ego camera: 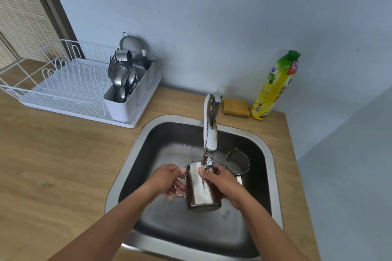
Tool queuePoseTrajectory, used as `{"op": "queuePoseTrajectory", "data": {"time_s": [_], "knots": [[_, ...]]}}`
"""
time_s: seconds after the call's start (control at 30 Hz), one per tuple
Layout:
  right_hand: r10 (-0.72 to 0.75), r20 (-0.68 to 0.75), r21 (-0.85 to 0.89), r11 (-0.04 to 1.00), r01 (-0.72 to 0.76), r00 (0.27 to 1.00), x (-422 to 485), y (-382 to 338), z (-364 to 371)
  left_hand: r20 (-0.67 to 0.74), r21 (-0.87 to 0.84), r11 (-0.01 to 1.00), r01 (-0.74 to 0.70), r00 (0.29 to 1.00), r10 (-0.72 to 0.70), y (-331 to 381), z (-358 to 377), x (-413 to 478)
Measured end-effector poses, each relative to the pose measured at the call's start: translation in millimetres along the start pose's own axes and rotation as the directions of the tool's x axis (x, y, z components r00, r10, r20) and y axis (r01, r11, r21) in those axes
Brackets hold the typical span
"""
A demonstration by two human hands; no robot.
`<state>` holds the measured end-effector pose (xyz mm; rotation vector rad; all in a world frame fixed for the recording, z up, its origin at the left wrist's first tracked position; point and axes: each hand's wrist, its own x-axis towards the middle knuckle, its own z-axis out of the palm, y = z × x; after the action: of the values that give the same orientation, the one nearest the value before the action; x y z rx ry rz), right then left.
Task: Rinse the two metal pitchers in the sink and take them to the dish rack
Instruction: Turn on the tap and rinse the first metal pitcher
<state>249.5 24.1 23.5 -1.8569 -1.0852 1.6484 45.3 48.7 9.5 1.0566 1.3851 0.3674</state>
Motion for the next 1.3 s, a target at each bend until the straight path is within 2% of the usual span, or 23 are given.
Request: {"op": "queuePoseTrajectory", "data": {"time_s": [0.07, 0.23, 0.4, 0.53, 0.8, 0.9, 1.0, 1.13, 1.3], "knots": [[-0.059, -0.035, -0.011, 0.998, 0.058, 0.998, -1, 3, 0, 0.039, -0.033, 0.999, -0.003, 0.999, 0.004, -2, -1, -2], [-0.162, -0.08, -0.173, 0.974, 0.146, 0.984, -9, 4, -4, 0.159, -0.043, 0.999, 0.024, 0.987, -0.017, -8, 5, -5], [-0.283, -0.105, -0.325, 0.916, 0.236, 0.953, -25, 1, -7, 0.186, -0.019, 1.0, 0.005, 0.983, -0.002, -8, 15, -5], [-0.386, -0.131, -0.466, 0.837, 0.287, 0.913, -29, 2, -10, 0.155, -0.058, 0.997, -0.04, 0.987, 0.049, -5, 20, -3], [-0.508, -0.148, -0.536, 0.762, 0.363, 0.848, -21, 7, -12, -0.054, -0.071, 0.972, -0.225, 0.974, 0.222, 0, 15, 3], [-0.543, -0.18, -0.507, 0.766, 0.396, 0.82, -17, 7, -9, -0.123, 0.008, 0.948, -0.317, 0.941, 0.315, 4, 10, 0], [-0.5, -0.199, -0.417, 0.821, 0.389, 0.843, -11, 7, -5, -0.145, 0.205, 0.9, -0.385, 0.897, 0.417, 7, 2, -3], [-0.392, -0.144, -0.282, 0.897, 0.342, 0.909, -7, 4, 5, -0.197, 0.49, 0.812, -0.317, 0.867, 0.457, 19, -9, -15], [-0.301, -0.036, -0.134, 0.946, 0.294, 0.953, -8, 3, 14, -0.185, 0.672, 0.7, -0.242, 0.86, 0.475, 29, -19, -27]]}}
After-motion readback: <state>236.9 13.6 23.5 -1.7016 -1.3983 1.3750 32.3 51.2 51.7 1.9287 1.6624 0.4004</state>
